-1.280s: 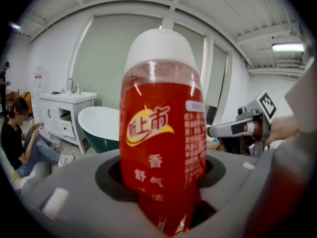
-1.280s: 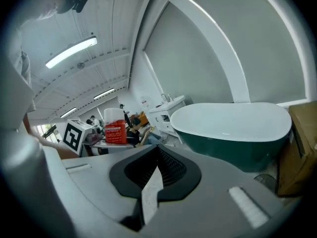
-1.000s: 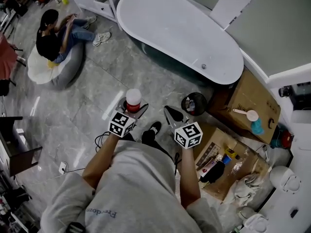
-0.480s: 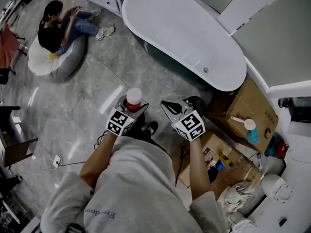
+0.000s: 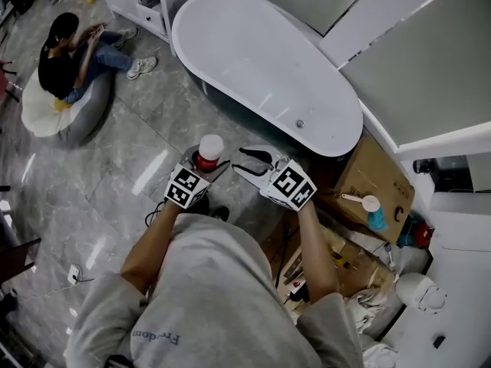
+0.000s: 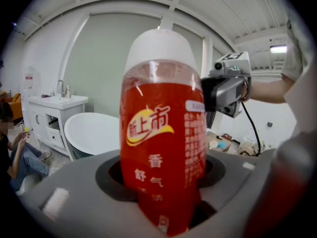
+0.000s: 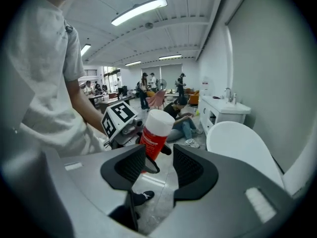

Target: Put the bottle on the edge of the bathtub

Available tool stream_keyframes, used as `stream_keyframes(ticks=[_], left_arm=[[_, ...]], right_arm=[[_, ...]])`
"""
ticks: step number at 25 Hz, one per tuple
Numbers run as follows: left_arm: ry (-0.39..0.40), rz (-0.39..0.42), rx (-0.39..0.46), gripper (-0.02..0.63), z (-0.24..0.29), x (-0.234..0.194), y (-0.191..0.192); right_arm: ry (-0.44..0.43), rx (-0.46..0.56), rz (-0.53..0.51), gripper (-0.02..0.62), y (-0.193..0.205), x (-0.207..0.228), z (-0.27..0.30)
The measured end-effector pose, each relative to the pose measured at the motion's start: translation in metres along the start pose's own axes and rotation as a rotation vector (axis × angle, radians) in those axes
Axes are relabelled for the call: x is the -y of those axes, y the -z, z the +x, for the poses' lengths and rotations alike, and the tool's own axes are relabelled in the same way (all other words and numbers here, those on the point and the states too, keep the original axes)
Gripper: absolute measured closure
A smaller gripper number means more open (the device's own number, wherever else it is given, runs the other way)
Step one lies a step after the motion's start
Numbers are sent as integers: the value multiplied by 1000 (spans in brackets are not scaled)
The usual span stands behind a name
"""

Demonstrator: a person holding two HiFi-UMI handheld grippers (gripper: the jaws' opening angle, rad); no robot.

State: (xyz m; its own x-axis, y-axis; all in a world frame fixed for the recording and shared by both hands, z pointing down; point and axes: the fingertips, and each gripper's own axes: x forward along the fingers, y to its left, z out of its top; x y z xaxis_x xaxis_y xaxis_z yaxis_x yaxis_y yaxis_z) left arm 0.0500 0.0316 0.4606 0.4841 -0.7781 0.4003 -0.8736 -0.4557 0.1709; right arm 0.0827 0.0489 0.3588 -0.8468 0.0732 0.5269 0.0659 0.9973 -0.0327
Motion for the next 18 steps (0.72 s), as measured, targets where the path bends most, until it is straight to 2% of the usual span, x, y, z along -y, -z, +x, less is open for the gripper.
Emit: stream_keyframes(ticks=[4, 6, 13, 16, 18], left_arm=[[41, 24, -43, 281, 10, -7, 7], [68, 35, -43, 281, 13, -6, 0], [135, 103, -70, 281, 20, -18, -6], [172, 145, -96, 281, 22, -20, -2], [205, 202, -113, 281, 22, -21, 1]], right_arm=[[-107, -123, -103, 330, -6, 2, 28], [-143, -171, -148, 304, -9, 6, 39], [-204, -235, -248, 298, -21, 25, 67], [-264, -278, -291, 296, -18, 26, 77], [-309, -342, -367, 293, -11, 22, 86]])
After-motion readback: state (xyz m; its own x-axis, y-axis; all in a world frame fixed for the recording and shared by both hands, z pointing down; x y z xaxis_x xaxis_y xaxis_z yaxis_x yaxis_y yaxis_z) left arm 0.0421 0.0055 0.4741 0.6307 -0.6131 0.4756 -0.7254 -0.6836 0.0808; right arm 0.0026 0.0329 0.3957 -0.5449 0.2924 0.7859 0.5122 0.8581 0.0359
